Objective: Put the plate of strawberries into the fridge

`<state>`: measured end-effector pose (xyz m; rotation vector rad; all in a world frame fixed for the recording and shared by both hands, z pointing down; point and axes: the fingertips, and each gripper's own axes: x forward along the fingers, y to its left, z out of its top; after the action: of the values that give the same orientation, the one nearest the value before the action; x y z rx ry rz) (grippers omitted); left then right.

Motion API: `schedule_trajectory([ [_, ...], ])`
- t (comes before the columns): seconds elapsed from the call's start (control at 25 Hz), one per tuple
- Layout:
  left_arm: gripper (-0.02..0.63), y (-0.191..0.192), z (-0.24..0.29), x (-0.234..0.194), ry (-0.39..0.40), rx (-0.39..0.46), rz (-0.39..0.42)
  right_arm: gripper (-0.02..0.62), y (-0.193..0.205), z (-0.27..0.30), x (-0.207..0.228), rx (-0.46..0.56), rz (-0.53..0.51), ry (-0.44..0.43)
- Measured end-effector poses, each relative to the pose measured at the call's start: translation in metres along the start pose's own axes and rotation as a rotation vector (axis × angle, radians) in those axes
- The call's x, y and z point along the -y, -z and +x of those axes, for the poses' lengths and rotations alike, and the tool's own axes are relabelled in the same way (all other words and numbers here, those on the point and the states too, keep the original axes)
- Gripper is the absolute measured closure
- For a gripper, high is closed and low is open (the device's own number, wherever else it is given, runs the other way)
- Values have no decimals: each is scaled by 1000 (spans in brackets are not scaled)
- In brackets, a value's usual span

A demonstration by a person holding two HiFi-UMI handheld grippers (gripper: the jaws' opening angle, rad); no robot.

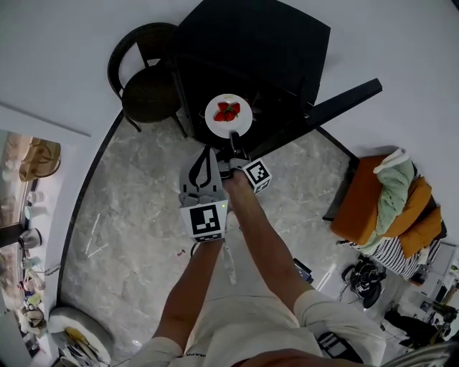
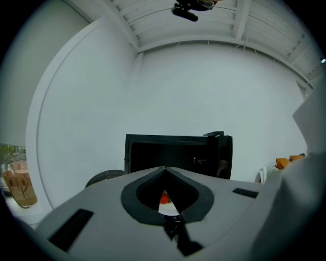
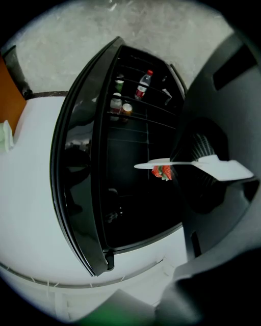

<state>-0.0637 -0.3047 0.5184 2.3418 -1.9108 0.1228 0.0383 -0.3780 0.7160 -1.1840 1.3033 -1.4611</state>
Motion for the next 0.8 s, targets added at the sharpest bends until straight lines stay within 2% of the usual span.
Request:
schedule_trajectory([
  [0.32, 603, 1, 3, 2, 11, 22, -3, 574, -8, 10, 21, 47, 18, 41],
  [0.52, 603, 5, 6, 3, 13, 19, -8, 574, -14, 28, 51, 69, 40, 1],
  [0.64, 603, 9, 9, 4, 17, 14, -7, 574, -7, 27, 45, 75, 64, 39],
  [0.8, 603, 13, 13, 2, 20, 12, -2, 574, -5, 32, 48, 75, 67, 47],
])
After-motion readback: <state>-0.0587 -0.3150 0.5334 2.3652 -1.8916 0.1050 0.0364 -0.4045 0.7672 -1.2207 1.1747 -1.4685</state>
